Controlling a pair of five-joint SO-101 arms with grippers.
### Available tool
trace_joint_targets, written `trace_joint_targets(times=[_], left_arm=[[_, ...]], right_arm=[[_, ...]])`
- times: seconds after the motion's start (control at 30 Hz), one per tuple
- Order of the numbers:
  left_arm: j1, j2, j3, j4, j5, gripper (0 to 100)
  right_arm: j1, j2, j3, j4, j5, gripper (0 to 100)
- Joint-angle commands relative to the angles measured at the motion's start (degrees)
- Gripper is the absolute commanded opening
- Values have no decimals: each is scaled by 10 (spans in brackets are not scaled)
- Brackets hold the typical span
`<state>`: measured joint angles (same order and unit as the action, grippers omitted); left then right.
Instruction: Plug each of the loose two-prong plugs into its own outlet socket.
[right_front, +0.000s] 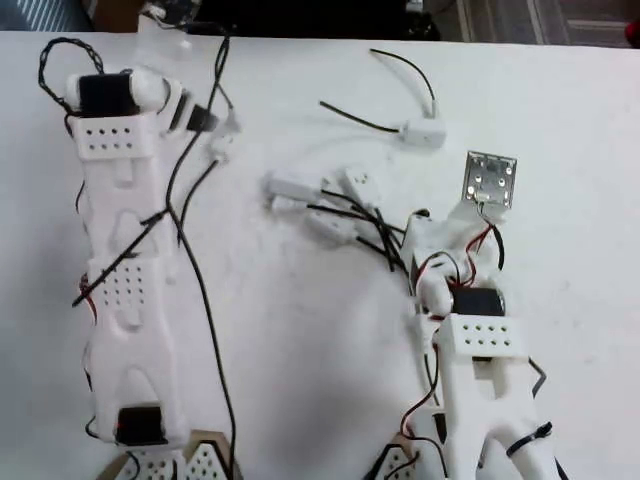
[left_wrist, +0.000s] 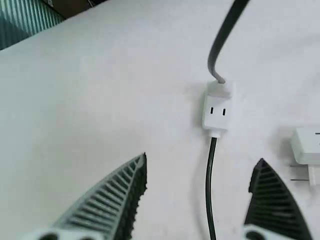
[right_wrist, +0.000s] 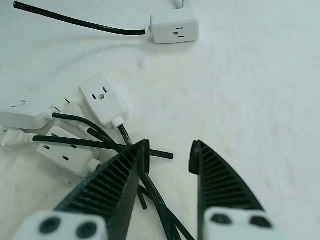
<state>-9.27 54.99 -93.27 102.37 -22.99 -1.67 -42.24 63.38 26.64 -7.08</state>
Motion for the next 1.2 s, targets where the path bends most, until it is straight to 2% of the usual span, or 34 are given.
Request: trace_joint_targets(times=[0.0,0.1,0.33,0.57,0.67,0.8,0.97,1.17], left_arm=[[-20,-96,-11,4,25,287],[-22,-163,55,4,23,271],[0,-401,351,0,23,269],[13,-611,586,-4,28,268],[0,-682,688,-19,48,268],[-36,-760,835,-84,72,268],[-54,-852,1028,-179,86,268],[-54,-954,1223,-277,86,268]], right_arm=[[2,-13,-3,-7,2,127],[0,-13,-4,-7,2,127],[-33,-13,-7,22,25,127],[-62,-13,-21,44,24,127],[-77,-12,-66,106,-24,128],[-120,-12,-111,161,-84,130],[-189,1,-120,152,-139,130],[-201,158,-184,106,-236,130]])
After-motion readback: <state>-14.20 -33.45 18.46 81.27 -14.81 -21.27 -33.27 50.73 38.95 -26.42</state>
